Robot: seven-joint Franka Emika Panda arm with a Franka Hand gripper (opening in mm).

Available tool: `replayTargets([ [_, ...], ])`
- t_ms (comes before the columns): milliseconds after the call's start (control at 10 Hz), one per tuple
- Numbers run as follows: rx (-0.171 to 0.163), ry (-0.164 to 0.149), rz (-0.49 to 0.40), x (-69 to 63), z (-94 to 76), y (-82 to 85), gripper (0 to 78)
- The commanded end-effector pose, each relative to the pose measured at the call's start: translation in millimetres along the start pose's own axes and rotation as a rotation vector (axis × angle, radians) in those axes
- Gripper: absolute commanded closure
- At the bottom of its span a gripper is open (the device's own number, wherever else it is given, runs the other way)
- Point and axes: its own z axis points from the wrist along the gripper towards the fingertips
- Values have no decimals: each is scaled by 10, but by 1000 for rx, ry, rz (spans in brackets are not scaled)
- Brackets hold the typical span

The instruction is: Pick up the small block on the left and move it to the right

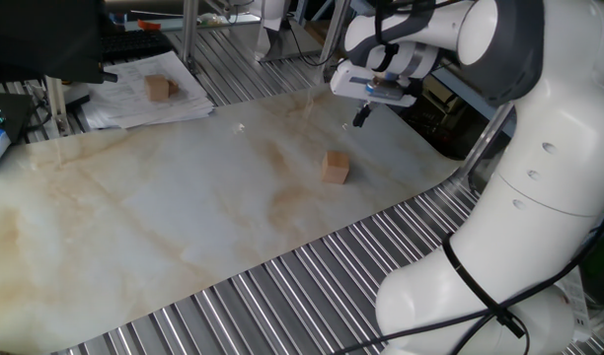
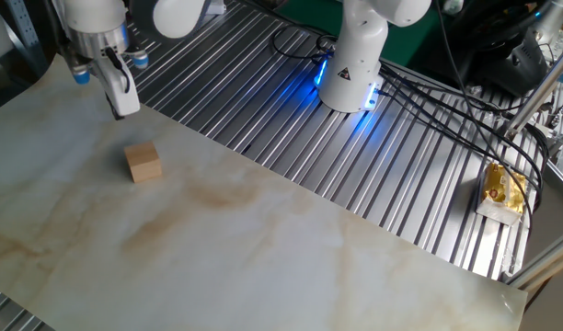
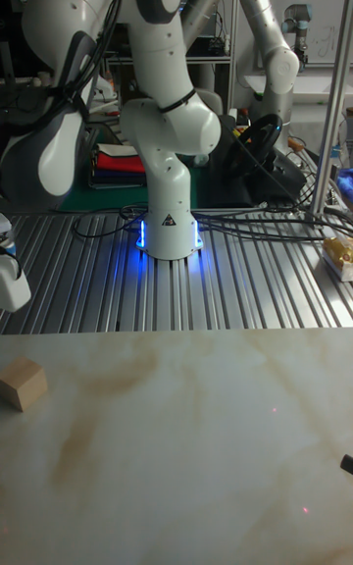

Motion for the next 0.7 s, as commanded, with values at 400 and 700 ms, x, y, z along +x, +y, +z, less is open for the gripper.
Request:
replayTargets([
  [400, 20, -14, 9, -21, 71, 201, 776],
  [700, 20, -17, 9, -33, 154, 216, 776],
])
